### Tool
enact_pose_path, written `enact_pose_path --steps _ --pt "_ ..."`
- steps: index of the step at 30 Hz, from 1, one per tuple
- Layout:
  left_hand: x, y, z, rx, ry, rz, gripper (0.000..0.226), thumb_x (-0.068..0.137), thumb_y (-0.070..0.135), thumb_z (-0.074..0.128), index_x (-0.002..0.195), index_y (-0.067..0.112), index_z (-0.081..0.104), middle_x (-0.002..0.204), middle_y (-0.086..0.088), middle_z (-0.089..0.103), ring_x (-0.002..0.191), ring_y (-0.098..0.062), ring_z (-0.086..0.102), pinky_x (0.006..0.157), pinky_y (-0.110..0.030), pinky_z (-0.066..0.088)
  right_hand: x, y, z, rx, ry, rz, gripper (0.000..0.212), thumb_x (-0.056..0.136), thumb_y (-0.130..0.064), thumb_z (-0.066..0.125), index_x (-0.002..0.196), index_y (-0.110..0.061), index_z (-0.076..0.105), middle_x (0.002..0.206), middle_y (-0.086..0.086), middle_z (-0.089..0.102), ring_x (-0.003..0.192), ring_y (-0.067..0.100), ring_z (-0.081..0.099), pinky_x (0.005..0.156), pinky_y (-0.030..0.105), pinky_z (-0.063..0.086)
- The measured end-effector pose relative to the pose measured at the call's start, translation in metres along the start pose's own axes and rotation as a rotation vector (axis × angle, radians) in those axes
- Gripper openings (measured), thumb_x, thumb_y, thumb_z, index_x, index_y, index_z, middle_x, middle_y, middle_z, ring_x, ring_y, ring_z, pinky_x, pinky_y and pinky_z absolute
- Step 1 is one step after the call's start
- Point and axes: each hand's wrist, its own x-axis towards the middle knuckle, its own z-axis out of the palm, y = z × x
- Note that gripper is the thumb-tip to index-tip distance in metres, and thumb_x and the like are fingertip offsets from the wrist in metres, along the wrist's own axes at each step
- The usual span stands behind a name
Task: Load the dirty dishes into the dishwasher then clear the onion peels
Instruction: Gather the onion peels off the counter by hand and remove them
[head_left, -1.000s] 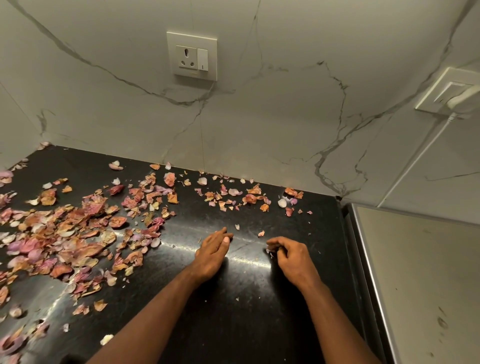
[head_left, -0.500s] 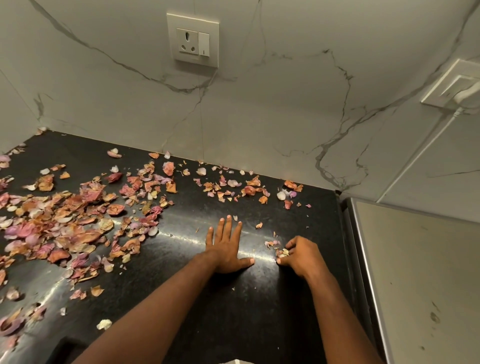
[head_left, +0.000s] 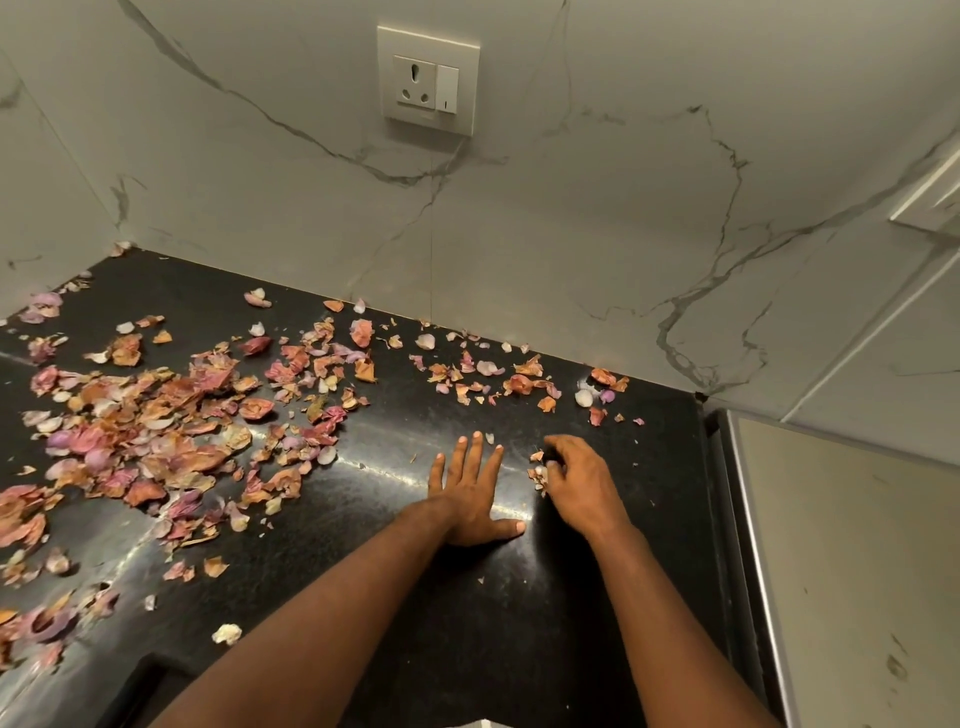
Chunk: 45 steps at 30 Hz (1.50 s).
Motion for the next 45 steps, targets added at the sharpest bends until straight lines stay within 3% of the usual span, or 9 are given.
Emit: enact_pose_path --steps 4,10,14,20,26,30,35,40,45 --pt "-0.001 -0.002 0.004 -0.008 0.022 0.010 0.118 0.087 0.085 0.044 0.159 0.027 -0.029 0.160 -0.007 -0.046 0.146 -0.028 -0.043 0.122 -0.061 -0.016 -0.002 0.005 0.025 -0.193 -0.188 -0.135 0.065 0.106 -0.037 0.053 0.163 -0.026 0.025 0.172 -0.007 0.012 0.159 0.015 0.006 0.126 0.036 0.005" --pt "0.000 -0.003 0.007 -0.011 0.053 0.019 0.120 0.085 0.088 0.043 0.160 0.027 -0.027 0.161 -0.007 -0.044 0.147 -0.028 -0.043 0.122 -0.060 -0.017 -0.025 0.032 0.020 -0.198 0.116 -0.262 0.027 0.099 -0.010 0.064 0.123 -0.018 0.076 0.127 -0.006 0.072 0.115 0.010 0.063 0.106 0.028 0.050" --pt "0.001 -0.003 0.006 -0.006 0.045 0.019 0.120 0.084 0.089 0.043 0.160 0.027 -0.027 0.160 -0.007 -0.045 0.146 -0.028 -0.043 0.121 -0.059 -0.020 -0.032 0.031 -0.002 0.029 0.126 -0.084 0.027 0.097 -0.013 0.069 0.123 -0.020 0.076 0.121 -0.009 0.072 0.106 0.001 0.063 0.097 0.010 0.045" --pt "0.002 -0.004 0.007 0.005 0.051 0.015 0.118 0.085 0.087 0.043 0.160 0.027 -0.027 0.160 -0.008 -0.044 0.145 -0.029 -0.043 0.116 -0.056 -0.024 -0.027 0.041 -0.008 -0.188 -0.052 0.166 0.067 0.077 -0.035 0.090 0.135 -0.017 0.062 0.125 0.000 0.054 0.111 0.016 0.061 0.102 0.039 0.053" --pt "0.001 -0.004 0.007 -0.005 0.054 0.019 0.119 0.086 0.087 0.044 0.160 0.027 -0.027 0.160 -0.008 -0.045 0.146 -0.029 -0.043 0.117 -0.056 -0.023 -0.012 0.033 -0.002 -0.124 0.021 0.112 0.041 0.085 -0.022 0.084 0.125 -0.020 0.072 0.115 -0.002 0.060 0.099 0.011 0.063 0.096 0.033 0.055" --pt "0.000 -0.003 0.005 -0.007 0.048 0.019 0.118 0.086 0.086 0.044 0.159 0.027 -0.028 0.159 -0.008 -0.046 0.145 -0.028 -0.044 0.117 -0.057 -0.024 -0.013 0.026 -0.002 -0.093 -0.007 -0.008 0.048 0.096 -0.025 0.071 0.143 -0.021 0.060 0.139 -0.007 0.053 0.128 0.013 0.054 0.113 0.034 0.044" --pt "-0.001 -0.004 0.007 -0.018 0.069 0.026 0.118 0.086 0.087 0.044 0.159 0.028 -0.028 0.159 -0.007 -0.046 0.145 -0.028 -0.044 0.119 -0.057 -0.023 -0.025 0.020 0.008 -0.246 -0.185 -0.114 0.064 0.104 -0.041 0.056 0.162 -0.030 0.030 0.172 -0.004 0.016 0.159 0.016 0.011 0.129 0.040 0.015" --pt "0.001 -0.005 0.010 -0.031 0.105 0.037 0.118 0.086 0.086 0.045 0.160 0.028 -0.026 0.161 -0.007 -0.044 0.147 -0.028 -0.042 0.121 -0.057 -0.021 -0.043 0.028 0.016 -0.385 -0.023 -0.206 0.038 0.105 -0.009 0.052 0.139 -0.020 0.064 0.150 0.000 0.056 0.136 0.020 0.051 0.113 0.029 0.040" --pt "-0.002 -0.005 0.006 -0.082 0.207 0.033 0.116 0.084 0.082 0.055 0.166 0.027 -0.006 0.171 -0.005 -0.021 0.158 -0.028 -0.021 0.125 -0.055 -0.009 -0.044 0.021 0.012 -0.364 0.000 -0.048 0.027 0.099 -0.010 0.060 0.105 -0.026 0.080 0.108 -0.003 0.072 0.097 0.014 0.068 0.091 0.025 0.055"
